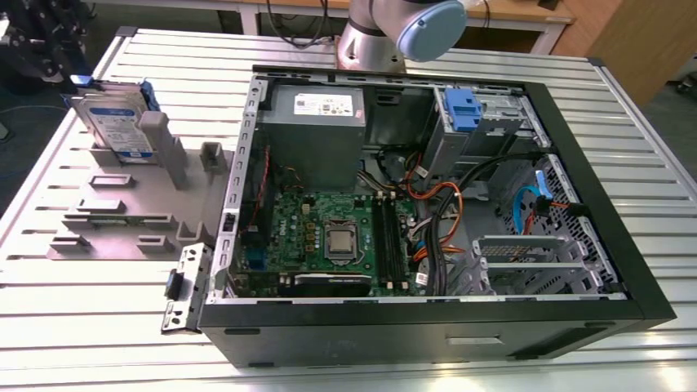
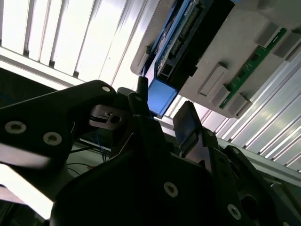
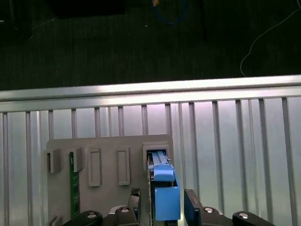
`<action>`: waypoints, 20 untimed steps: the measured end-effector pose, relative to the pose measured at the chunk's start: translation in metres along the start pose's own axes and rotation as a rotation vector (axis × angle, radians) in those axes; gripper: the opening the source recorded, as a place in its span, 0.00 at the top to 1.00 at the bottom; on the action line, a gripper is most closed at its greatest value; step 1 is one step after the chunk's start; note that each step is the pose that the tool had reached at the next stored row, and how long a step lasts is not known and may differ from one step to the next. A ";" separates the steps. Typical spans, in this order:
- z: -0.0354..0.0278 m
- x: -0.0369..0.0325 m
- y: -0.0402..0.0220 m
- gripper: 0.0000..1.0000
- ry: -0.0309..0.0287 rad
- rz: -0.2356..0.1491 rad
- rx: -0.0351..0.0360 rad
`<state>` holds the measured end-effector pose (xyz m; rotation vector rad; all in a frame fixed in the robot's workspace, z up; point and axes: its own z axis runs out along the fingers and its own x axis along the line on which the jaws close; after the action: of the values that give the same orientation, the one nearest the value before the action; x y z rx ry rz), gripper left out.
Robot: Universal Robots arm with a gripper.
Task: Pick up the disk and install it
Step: 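Pick up the disk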
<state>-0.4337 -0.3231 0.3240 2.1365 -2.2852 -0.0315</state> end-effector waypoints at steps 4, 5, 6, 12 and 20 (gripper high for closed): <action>0.0060 0.0002 0.0011 0.51 0.0000 -0.010 0.0043; 0.0074 0.0002 0.0013 0.51 0.0000 -0.013 0.0050; 0.0089 0.0002 0.0016 0.51 0.0000 -0.016 0.0053; 0.0188 0.0004 0.0038 0.51 0.0000 -0.034 0.0082; 0.0308 0.0005 0.0042 0.60 0.0000 -0.044 0.0126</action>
<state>-0.4387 -0.3231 0.2934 2.1929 -2.2440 -0.0177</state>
